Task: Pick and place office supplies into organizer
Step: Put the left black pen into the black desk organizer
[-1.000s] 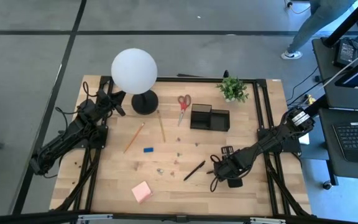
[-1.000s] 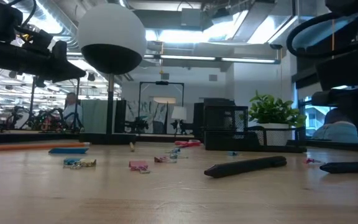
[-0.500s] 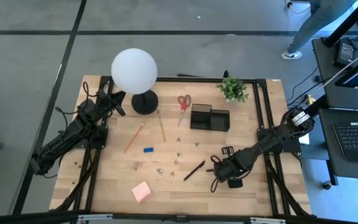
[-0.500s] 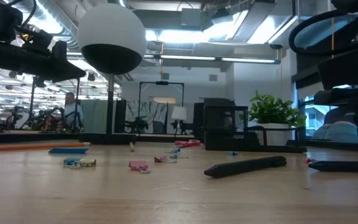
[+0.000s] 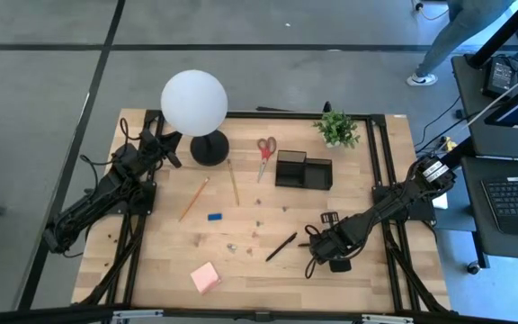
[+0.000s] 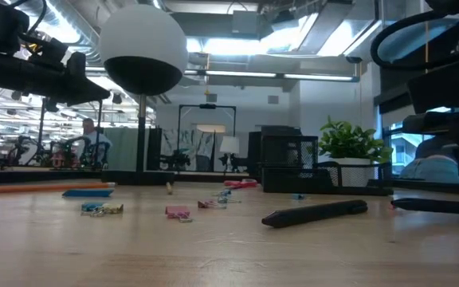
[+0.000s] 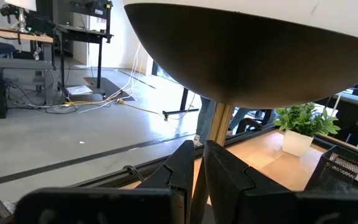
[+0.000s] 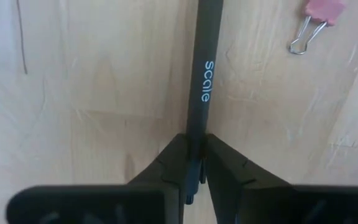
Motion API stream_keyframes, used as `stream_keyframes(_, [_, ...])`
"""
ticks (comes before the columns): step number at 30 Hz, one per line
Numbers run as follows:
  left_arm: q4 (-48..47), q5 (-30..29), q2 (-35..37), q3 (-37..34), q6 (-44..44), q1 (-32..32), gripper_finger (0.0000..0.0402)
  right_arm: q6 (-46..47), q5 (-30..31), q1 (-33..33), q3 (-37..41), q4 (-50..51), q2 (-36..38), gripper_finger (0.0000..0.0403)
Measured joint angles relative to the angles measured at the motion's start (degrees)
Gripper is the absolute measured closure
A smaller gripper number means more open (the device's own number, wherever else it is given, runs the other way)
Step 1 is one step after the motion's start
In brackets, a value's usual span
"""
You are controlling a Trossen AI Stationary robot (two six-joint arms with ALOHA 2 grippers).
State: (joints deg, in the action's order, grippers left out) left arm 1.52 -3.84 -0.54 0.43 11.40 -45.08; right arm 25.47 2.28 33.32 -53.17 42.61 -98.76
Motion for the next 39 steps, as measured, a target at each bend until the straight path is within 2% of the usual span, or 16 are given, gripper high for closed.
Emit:
stream_keyframes(11, [0.0,0.0,0.0,0.0,0.0,0.0,0.0368,0.0,0.1,0.0,0.1,0.5,0.7,0.0358])
stream_keyframes(19, [0.0,0.0,0.0,0.0,0.0,0.0,0.0368,1.5,4.0,-0.8,-0.7,4.8,6.3,0.0358])
stream_keyframes(25, [0.0,0.0,0.0,0.0,0.0,0.0,0.0368,0.7,13.0,-2.9,-6.8,13.8,9.9,0.0357])
stream_keyframes(31, [0.0,0.0,0.0,0.0,0.1,0.0,0.0368,-5.0,24.3,-6.4,-16.2,23.8,12.2,0.0355])
stream_keyframes(35, [0.0,0.0,0.0,0.0,0.7,0.0,0.0368,-11.5,33.3,-9.6,-24.7,28.9,12.2,0.0355])
stream_keyframes(39, [0.0,0.0,0.0,0.0,2.9,0.0,0.0368,-23.2,41.7,-13.5,-32.2,29.4,12.2,0.0355])
